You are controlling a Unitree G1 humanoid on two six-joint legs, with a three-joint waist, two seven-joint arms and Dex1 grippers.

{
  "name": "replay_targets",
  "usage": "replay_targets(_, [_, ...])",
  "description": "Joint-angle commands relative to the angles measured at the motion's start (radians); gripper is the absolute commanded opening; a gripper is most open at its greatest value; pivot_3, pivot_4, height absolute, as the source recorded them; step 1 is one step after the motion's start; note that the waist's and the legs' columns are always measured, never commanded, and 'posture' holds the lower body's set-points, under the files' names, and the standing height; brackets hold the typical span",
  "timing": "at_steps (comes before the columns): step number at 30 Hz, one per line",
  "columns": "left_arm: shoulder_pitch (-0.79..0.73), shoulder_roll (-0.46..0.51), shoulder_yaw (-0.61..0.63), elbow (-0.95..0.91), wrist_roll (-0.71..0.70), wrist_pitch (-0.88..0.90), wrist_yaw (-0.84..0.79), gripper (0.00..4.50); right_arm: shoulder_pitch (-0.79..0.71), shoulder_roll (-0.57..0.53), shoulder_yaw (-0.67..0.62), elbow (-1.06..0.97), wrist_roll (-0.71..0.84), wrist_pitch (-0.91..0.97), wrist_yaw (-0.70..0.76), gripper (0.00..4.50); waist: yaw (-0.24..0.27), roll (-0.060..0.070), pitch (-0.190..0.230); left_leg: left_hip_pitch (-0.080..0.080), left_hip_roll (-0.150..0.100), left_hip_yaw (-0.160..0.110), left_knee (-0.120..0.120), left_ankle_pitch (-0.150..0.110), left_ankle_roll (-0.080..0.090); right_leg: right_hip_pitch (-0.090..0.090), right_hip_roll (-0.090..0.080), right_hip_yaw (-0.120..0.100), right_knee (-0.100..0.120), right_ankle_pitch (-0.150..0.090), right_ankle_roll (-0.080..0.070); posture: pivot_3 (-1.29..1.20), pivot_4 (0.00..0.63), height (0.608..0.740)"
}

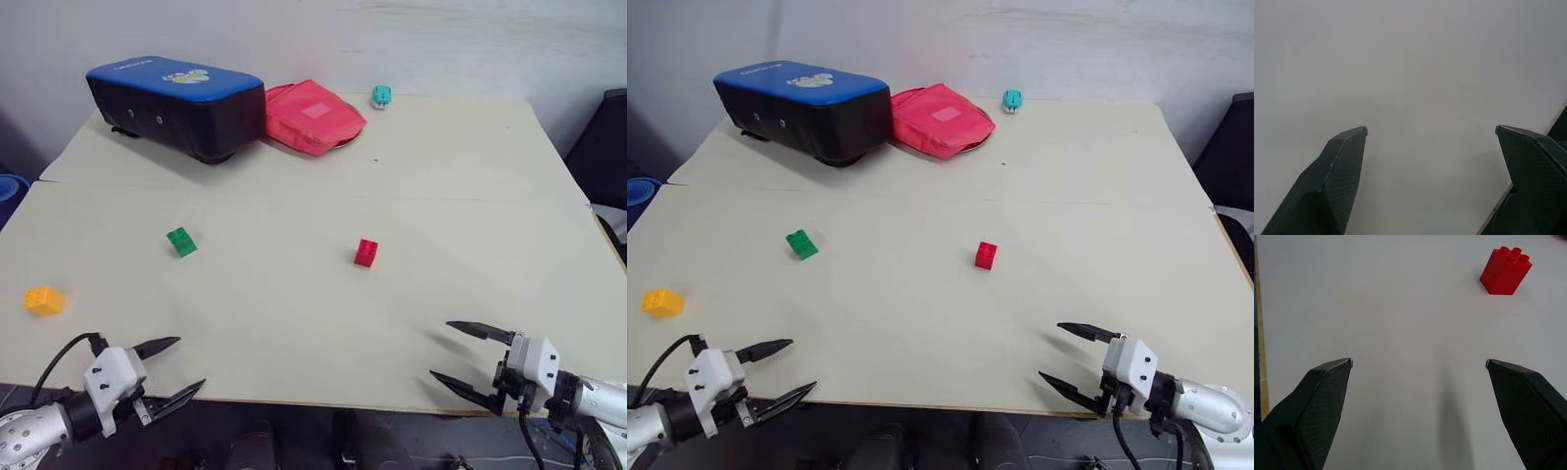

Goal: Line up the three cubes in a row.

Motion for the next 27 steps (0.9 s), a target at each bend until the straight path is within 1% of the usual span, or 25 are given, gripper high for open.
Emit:
replay_targets(1, [0.010, 0.013, 0.017, -0.075, -0.027, 0.012, -0.016, 4.40, -0.014, 0.015, -0.008, -0.004, 0.011, -0.011, -0.013, 4.50, 0.001, 0.000, 0.000, 0.000, 0.000, 0.000, 0.000, 0.000, 0.000, 0.000, 0.000, 0.000, 0.000, 0.000, 0.000, 0.00, 0.150, 0.740])
replay_targets(5, [-0.012, 0.002, 0.007, -0.081, -0.080, 0.046, -0.038, 4.40, -0.017, 0.015, 0.006, 0.000, 0.007, -0.023, -0.002, 4.50, 0.002, 0.000, 0.000, 0.000, 0.000, 0.000, 0.000, 0.000, 0.000, 0.000, 0.000, 0.000, -0.001, 0.000, 0.000, 0.00, 0.150, 0.740])
replay_targets(8, [-0.029, 0.017, 0.009, -0.076, -0.079, 0.072, -0.041, 4.40, -0.024, 0.019, -0.004, 0.016, 0.007, -0.027, -0.021, 4.50, 0.001, 0.000, 0.000, 0.000, 0.000, 0.000, 0.000, 0.000, 0.000, 0.000, 0.000, 0.000, 0.000, 0.000, 0.000, 0.00, 0.150, 0.740])
replay_targets(11, [-0.058, 0.026, 0.020, -0.071, -0.108, 0.106, -0.052, 4.40, -0.034, 0.021, -0.007, 0.037, 0.008, -0.030, -0.026, 4.50, 0.000, 0.000, 0.000, 0.000, 0.000, 0.000, 0.001, 0.000, 0.000, 0.000, 0.000, 0.000, 0.000, 0.000, 0.000, 0.00, 0.150, 0.740])
replay_targets(14, [-0.103, 0.039, 0.033, -0.064, -0.150, 0.138, -0.068, 4.40, -0.083, 0.039, -0.008, 0.057, 0.022, -0.008, -0.064, 4.50, -0.001, 0.000, 0.000, 0.000, 0.000, 0.000, 0.001, 0.000, 0.000, 0.000, 0.001, 0.000, 0.001, 0.000, 0.000, 0.00, 0.150, 0.740])
replay_targets(17, [-0.153, 0.034, 0.037, -0.087, -0.236, 0.210, -0.059, 4.40, -0.202, 0.066, -0.003, 0.010, 0.107, 0.152, -0.154, 4.50, -0.006, 0.000, 0.000, 0.000, 0.000, 0.000, 0.002, 0.001, -0.001, 0.000, 0.001, 0.000, 0.003, 0.000, 0.000, 0.00, 0.150, 0.740])
replay_targets(19, [-0.219, 0.006, 0.043, -0.110, -0.339, 0.290, 0.008, 4.40, -0.323, 0.073, 0.037, 0.010, 0.114, 0.222, -0.169, 4.50, -0.011, 0.001, 0.000, 0.000, 0.000, 0.000, 0.003, 0.001, -0.002, -0.001, 0.001, 0.001, 0.005, 0.000, 0.000, 0.00, 0.150, 0.740])
replay_targets(20, [-0.253, -0.001, 0.032, -0.123, -0.363, 0.316, 0.033, 4.40, -0.397, 0.076, 0.064, 0.037, 0.102, 0.253, -0.165, 4.50, -0.011, 0.001, 0.000, 0.000, 0.000, 0.000, 0.003, 0.001, -0.002, -0.001, 0.001, 0.001, 0.006, 0.000, 0.000, 0.00, 0.150, 0.740])
replay_targets(24, [-0.323, -0.002, -0.027, -0.150, -0.376, 0.376, 0.053, 4.40, -0.636, 0.082, 0.171, 0.209, 0.018, 0.319, -0.117, 4.50, -0.013, 0.001, 0.000, 0.000, 0.000, -0.001, 0.004, 0.002, -0.003, -0.002, 0.001, 0.000, 0.008, 0.000, 0.000, 0.00, 0.150, 0.740])
replay_targets(27, [-0.346, -0.005, -0.075, -0.164, -0.361, 0.393, 0.050, 4.40, -0.784, 0.095, 0.242, 0.360, -0.027, 0.333, -0.038, 4.50, -0.012, 0.001, 0.000, -0.002, 0.000, 0.000, 0.004, 0.004, -0.007, -0.003, 0.002, 0.000, 0.006, 0.000, 0.000, 0.00, 0.150, 0.740])
